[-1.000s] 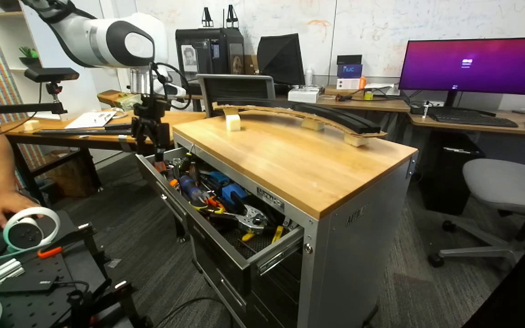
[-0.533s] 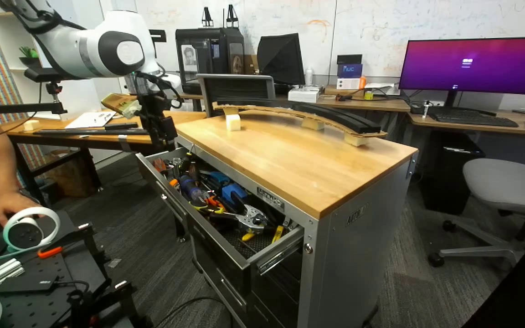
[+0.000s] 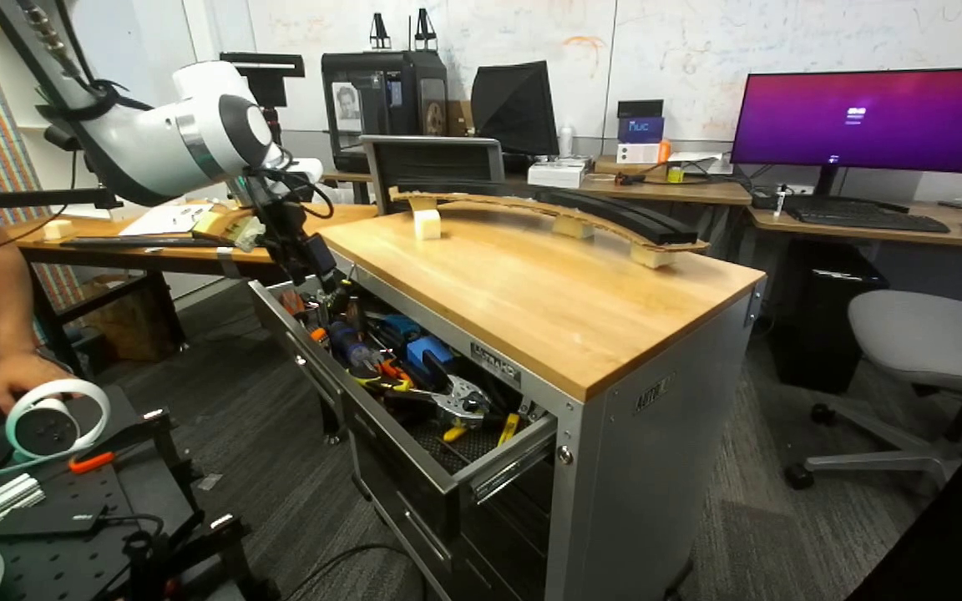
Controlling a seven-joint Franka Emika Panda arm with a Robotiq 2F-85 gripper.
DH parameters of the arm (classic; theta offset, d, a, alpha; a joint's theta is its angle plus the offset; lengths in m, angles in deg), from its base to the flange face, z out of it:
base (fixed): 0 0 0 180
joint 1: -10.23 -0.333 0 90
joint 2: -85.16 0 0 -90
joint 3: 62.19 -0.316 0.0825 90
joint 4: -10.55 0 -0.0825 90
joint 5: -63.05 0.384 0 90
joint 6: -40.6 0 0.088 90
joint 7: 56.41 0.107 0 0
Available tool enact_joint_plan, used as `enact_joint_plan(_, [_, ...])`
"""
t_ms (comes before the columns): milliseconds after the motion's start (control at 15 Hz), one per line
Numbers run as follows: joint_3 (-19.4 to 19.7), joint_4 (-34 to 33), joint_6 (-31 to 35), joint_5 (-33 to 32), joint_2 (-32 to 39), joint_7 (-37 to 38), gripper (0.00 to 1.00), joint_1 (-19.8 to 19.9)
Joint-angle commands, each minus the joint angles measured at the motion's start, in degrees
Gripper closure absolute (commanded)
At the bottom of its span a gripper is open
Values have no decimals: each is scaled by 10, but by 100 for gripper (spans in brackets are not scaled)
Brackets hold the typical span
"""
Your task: Put the screwdriver inside the open drawer, close the open drawer
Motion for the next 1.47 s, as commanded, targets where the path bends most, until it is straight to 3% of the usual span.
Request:
enact_joint_plan(0, [7, -34, 34, -26, 47, 50, 0, -14])
enact_joint_plan(133, [14, -48, 47, -37, 59, 73, 0, -21])
enact_joint_plan(533, [99, -117, 37, -214, 84, 254, 0, -88])
enact_joint_plan(733, [105, -126, 37, -234, 105, 287, 1, -89])
enact_joint_plan(867, [100, -124, 41, -221, 120, 283, 25, -83])
enact_joint_plan(1400, [88, -125, 35, -210, 139, 272, 86, -78])
